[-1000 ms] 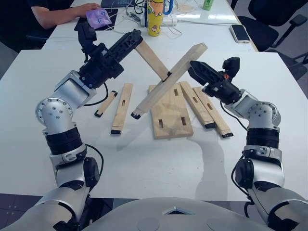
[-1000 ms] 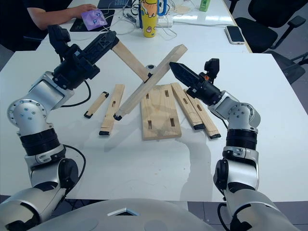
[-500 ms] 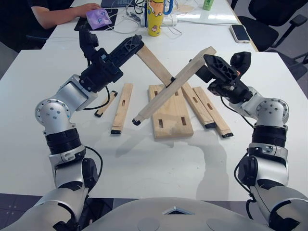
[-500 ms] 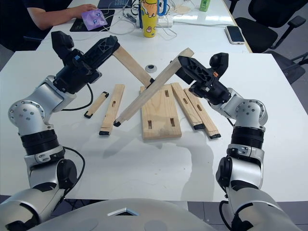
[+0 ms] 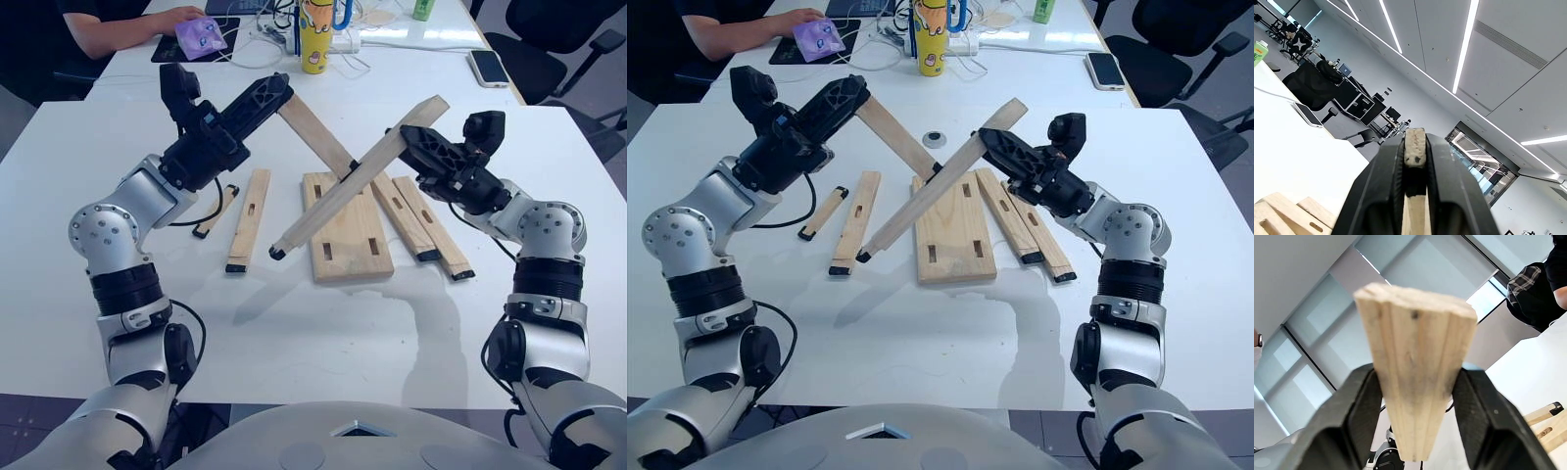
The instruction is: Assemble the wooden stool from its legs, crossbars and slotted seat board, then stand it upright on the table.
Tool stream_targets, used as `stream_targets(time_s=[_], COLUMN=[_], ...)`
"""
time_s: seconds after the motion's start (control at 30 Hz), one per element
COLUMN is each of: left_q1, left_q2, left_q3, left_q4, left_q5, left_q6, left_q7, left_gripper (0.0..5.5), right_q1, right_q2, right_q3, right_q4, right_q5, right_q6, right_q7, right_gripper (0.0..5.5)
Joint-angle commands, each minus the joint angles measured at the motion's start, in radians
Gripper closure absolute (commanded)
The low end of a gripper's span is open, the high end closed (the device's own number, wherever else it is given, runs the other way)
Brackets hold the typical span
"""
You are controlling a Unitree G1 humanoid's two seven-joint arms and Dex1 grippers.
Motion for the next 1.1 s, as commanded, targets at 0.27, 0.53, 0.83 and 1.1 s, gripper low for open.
stream_targets(time_s=[0.27, 0.53, 0.83, 1.1], left_q1=[0.030, 0.115, 0.277, 0.190], left_q2=[0.021, 0.197, 0.356, 0.249], left_q3=[0.005, 0.015, -0.506, -0.833], left_q4=[-0.040, -0.034, -0.273, -0.154], left_q5=[-0.054, 0.000, 0.691, 1.045], left_q6=[-0.004, 0.027, -0.407, -0.662], left_q7=[0.010, -0.098, -0.402, -0.489], left_gripper=[3.23, 2.85, 2.85, 2.85], right_q1=[0.003, 0.026, -0.155, -0.285], right_q2=[-0.031, -0.095, -0.353, -0.356], right_q3=[-0.002, -0.024, -0.223, -0.240], right_q4=[0.011, 0.033, 0.443, 0.651], right_q5=[-0.043, -0.052, -0.156, -0.230], right_q6=[-0.029, -0.027, -0.267, -0.372], right_q7=[0.020, 0.058, -0.008, -0.003], right_gripper=[3.46, 3.46, 3.46, 3.46])
